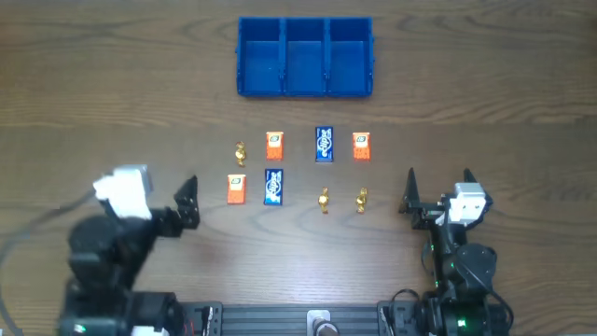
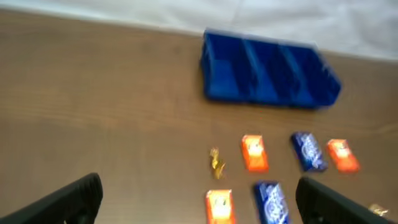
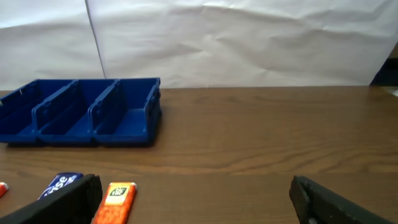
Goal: Sort Candies Into Trays
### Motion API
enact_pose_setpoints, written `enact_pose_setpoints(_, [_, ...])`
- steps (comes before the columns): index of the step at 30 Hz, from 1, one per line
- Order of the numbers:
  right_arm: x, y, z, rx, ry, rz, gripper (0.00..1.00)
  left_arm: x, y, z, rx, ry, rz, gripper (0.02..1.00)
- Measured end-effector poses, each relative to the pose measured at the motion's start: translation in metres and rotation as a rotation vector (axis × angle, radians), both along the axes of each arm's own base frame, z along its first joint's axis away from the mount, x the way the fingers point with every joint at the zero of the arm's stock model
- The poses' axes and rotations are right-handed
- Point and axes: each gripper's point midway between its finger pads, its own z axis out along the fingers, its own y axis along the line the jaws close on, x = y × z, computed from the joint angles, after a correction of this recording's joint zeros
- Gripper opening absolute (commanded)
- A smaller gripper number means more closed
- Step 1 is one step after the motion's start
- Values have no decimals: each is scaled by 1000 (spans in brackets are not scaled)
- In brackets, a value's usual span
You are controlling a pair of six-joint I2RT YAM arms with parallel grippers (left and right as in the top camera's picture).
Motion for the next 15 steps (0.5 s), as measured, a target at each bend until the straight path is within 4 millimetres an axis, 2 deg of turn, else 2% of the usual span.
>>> enact_pose_setpoints(2, [0,0,0,0,0,1,998,9,-7,20,7,123,-34,1000])
enact_pose_setpoints(3, [0,0,0,0,-1,2,998,15,-13,20,11,194,-55,1000])
enact_pose_setpoints(6, [0,0,0,0,-2,2,998,27,-29,-2,28,366,-98,1000])
enact_pose_setpoints(7, [0,0,0,0,-2,2,998,35,-40,-28,42,484,-112,1000])
enact_pose_setpoints(9, [0,0,0,0,-2,2,998,38,-48,-59,68,606,-99,1000])
enact_pose_setpoints(13, [0,0,0,0,-2,2,998,40,-68,-110,139,775,-77,1000])
enact_pose_setpoints(15, [0,0,0,0,-2,2,998,41,-73,-128,163,823,-58,1000])
